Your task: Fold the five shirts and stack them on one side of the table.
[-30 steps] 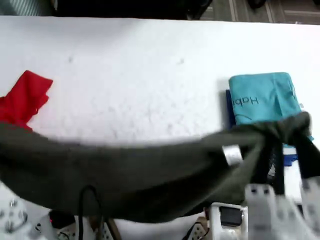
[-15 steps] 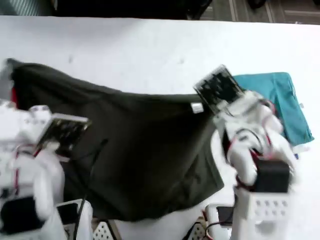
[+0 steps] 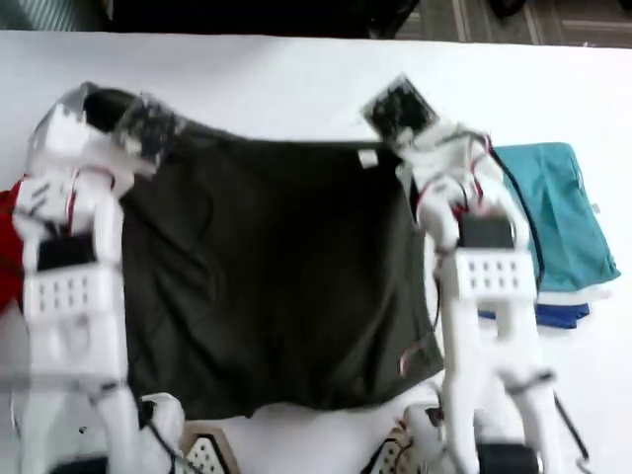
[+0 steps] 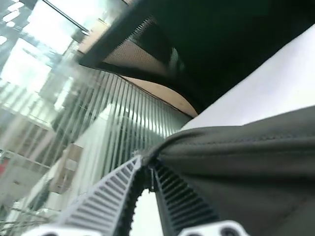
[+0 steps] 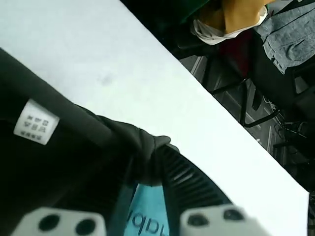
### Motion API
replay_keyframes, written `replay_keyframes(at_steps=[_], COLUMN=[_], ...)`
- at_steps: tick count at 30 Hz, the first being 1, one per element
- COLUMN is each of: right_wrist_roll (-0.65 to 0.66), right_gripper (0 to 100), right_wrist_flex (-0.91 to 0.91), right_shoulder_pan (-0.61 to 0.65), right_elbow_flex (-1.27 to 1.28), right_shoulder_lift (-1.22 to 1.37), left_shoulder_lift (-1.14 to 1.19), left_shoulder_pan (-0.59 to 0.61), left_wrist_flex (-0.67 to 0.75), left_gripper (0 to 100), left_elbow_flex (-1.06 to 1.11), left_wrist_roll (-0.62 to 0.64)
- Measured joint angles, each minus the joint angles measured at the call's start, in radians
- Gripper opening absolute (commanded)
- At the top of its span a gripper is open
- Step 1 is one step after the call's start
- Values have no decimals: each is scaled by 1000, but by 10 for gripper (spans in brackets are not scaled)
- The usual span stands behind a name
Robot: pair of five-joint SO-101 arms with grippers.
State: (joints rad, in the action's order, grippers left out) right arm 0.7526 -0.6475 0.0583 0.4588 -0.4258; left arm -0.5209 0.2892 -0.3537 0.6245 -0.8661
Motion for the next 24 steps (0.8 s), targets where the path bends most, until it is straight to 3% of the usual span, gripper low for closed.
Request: replay_keyframes(at_steps=[7, 10, 17, 24], right_wrist_roll=[-58, -58, -58, -58], right_gripper=[19, 19, 19, 19], right_wrist_flex=[0, 0, 0, -40], right_shoulder_pan=[0, 14, 21, 31], right_elbow_flex=[-425, -595, -898, -1069], right_shoulder_lift=[414, 566, 824, 928], left_shoulder_lift=[480, 651, 962, 1126], left_shoulder_pan=[0, -2, -28, -28], left_wrist_flex=[-3, -66, -390, -736], left_gripper=[21, 21, 21, 21], left_elbow_flex=[-433, -638, -1123, -1507], left_wrist_roll=[0, 0, 0, 0])
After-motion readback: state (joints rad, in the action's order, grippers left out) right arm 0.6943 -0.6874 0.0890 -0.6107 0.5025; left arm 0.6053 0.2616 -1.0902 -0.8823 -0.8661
